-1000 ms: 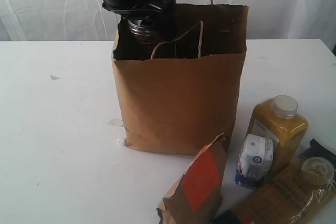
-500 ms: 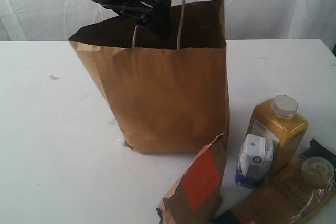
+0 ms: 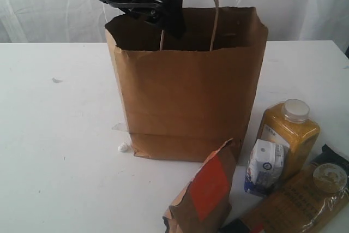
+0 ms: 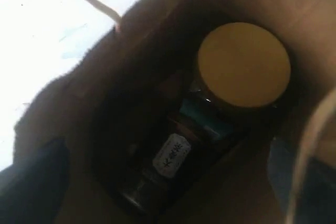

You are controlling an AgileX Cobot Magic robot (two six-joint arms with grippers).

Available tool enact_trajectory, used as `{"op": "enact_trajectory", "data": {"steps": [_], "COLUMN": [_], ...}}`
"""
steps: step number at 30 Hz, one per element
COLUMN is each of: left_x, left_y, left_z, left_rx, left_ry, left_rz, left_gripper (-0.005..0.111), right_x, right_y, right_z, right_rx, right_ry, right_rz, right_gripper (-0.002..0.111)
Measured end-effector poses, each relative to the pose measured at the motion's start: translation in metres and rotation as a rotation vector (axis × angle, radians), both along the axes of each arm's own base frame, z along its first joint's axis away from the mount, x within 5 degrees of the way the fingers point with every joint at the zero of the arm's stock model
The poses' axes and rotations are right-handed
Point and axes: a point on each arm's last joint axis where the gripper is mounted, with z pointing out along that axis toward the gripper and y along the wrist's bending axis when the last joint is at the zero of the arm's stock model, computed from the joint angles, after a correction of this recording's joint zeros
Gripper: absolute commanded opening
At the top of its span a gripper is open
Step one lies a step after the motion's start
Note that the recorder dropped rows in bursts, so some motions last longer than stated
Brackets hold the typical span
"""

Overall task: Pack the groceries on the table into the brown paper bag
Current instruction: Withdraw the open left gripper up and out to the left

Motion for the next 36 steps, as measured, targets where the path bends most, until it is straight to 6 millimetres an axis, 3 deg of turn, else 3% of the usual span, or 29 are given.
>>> {"op": "enact_trajectory", "data": {"steps": [14,19,26,30,36], "left_x": [-0.044,-0.055,-0.056,-0.061,-0.080], "left_y": [0.029,0.036,0.038,0.042,0.058], "left_z": [0.048,0.050,0.049,0.055,0.077], "left_rx": [-0.030,0.011,0.011,-0.010,-0.046], "left_ry": [-0.046,0.004,0.035,0.034,-0.030], "left_rz": [-0.039,-0.060,-0.013,0.008,0.018], "left_gripper": [0.105,0.105,0.103,0.090,0.055], "right_x": [0.000,0.000,0.000,0.000,0.000], "right_y": [0.000,0.000,0.000,0.000,0.000], "right_z": [0.000,0.000,0.000,0.000,0.000], "right_rx": [0.000,0.000,0.000,0.000,0.000], "right_ry": [0.000,0.000,0.000,0.000,0.000], "right_rz": [0.000,0.000,0.000,0.000,0.000], "right_gripper": [0.000,0.000,0.000,0.000,0.000]}}
